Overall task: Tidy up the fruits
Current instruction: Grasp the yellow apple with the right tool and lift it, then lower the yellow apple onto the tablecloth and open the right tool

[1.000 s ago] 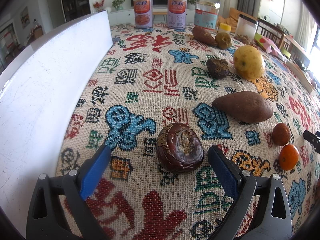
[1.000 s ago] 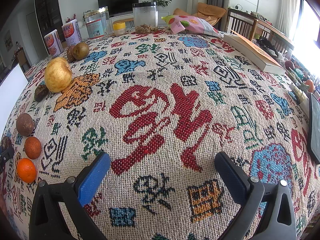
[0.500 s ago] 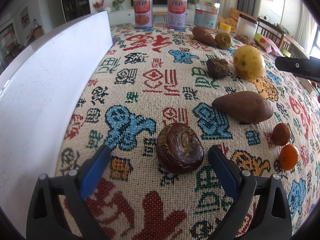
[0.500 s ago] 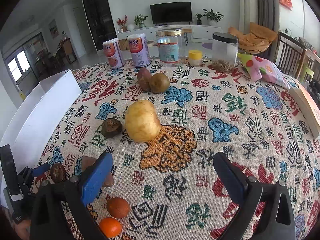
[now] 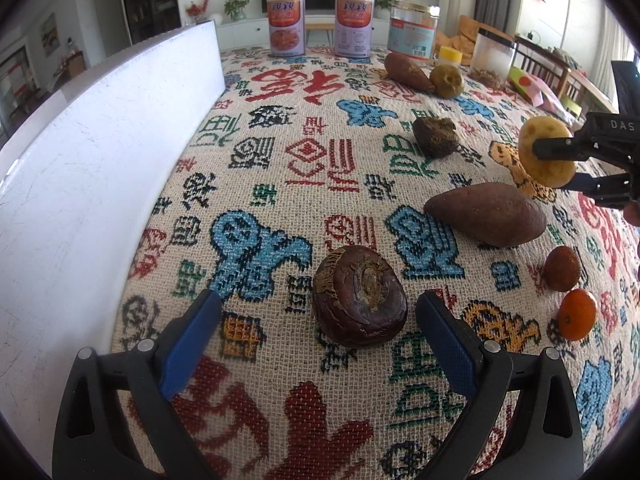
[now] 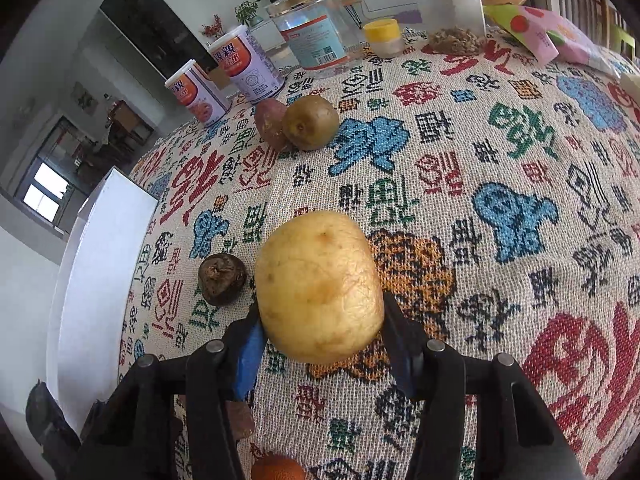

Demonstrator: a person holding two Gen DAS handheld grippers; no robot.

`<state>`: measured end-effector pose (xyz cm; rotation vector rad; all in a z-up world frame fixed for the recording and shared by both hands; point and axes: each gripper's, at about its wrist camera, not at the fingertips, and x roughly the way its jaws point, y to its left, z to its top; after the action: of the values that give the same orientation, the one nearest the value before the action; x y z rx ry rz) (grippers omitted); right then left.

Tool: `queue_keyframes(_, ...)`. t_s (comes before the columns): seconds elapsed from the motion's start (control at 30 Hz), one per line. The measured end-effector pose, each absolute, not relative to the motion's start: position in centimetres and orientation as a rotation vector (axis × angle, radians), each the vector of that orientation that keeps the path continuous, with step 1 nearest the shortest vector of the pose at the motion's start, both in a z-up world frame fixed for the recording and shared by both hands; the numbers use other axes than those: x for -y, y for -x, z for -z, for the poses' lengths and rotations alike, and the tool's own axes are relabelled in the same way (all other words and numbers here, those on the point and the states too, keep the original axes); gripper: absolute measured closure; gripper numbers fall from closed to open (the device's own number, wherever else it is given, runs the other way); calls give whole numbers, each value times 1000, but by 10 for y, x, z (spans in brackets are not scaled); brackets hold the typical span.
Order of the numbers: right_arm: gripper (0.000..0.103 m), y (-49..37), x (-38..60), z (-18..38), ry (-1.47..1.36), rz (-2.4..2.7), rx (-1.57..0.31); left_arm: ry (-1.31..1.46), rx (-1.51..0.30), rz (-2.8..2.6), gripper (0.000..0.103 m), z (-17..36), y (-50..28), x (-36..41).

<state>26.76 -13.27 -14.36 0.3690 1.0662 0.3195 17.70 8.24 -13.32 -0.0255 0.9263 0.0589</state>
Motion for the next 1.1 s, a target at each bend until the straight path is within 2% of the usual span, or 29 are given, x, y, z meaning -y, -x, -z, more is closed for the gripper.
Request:
queue_keyframes(0.23, 50, -216, 218, 169, -722, -393, -1115, 24, -927, -60, 4, 133, -177, -82)
queue_keyframes(0.5, 48, -208, 239, 159, -708, -343, -1064, 25, -927, -60, 4, 133, -177, -82)
queue_keyframes(0.67, 40, -203, 252, 147, -677, -287, -1010, 25, -926, -60, 4, 133, -177, -82)
queue_keyframes(0.93, 39, -189, 285, 138, -735, -257, -922, 25, -926, -60, 4, 133, -177, -82)
queue_keyframes(1.03, 26, -175, 288, 126, -671, -221, -886, 25, -926, -60, 4, 133, -177, -81)
queue_keyframes(1.1, 13, -158, 285, 121, -558, -167, -881, 25, -926, -60, 4, 133, -177, -82)
